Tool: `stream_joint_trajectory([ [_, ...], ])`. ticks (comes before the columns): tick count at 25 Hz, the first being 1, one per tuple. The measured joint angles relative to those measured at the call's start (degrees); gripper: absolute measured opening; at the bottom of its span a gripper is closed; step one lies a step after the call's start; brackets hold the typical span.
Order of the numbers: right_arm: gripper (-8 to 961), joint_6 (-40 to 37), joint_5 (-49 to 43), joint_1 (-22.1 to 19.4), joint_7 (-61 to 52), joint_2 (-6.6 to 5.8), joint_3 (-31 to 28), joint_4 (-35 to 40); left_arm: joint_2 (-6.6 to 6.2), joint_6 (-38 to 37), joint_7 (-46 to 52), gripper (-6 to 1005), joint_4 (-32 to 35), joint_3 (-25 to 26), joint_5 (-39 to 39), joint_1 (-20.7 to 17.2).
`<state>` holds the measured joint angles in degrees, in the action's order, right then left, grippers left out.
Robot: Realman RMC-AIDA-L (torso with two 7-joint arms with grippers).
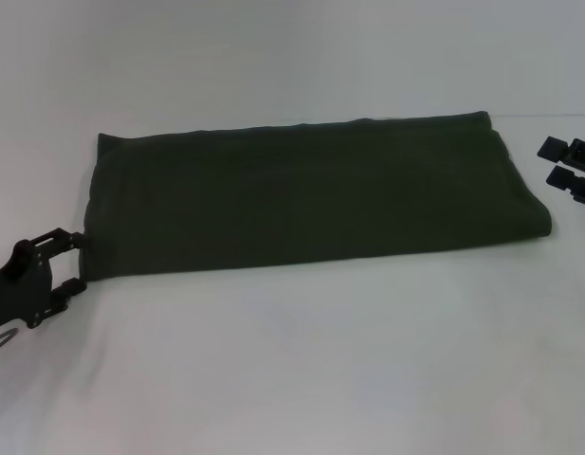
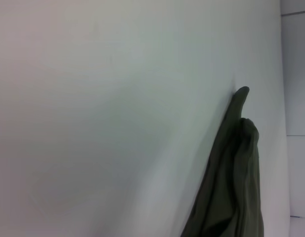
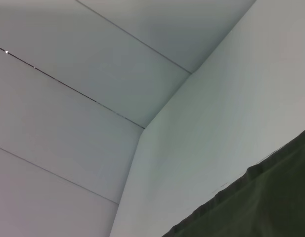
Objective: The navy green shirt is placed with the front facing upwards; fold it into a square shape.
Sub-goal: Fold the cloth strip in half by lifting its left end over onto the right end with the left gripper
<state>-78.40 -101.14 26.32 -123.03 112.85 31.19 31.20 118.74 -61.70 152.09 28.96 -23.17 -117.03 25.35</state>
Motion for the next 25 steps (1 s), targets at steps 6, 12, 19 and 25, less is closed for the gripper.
stream_joint_trajectory([
  [6, 737, 0.00, 0.04, 0.09, -0.05, 0.00, -0.08, 0.00, -0.09, -2.14, 0.03, 704, 0.30, 0.39, 0.20, -0.30],
  [12, 737, 0.00, 0.07, 0.35, -0.10, 0.00, -0.08, 0.00, -0.05, -2.61, 0.28, 704, 0.30, 0.26, -0.07, -0.52],
  [19, 737, 0.32, 0.02, 0.26, -0.11, 0.00, -0.08, 0.00, -0.01, -3.10, 0.32, 703, -0.32, -0.16, -0.17, -0.12],
  [25, 737, 0.65, 0.07, 0.01, 0.04, 0.00, -0.08, -0.14, 0.00, -1.34, 0.47, 702, -1.07, -0.64, -0.22, 0.87],
])
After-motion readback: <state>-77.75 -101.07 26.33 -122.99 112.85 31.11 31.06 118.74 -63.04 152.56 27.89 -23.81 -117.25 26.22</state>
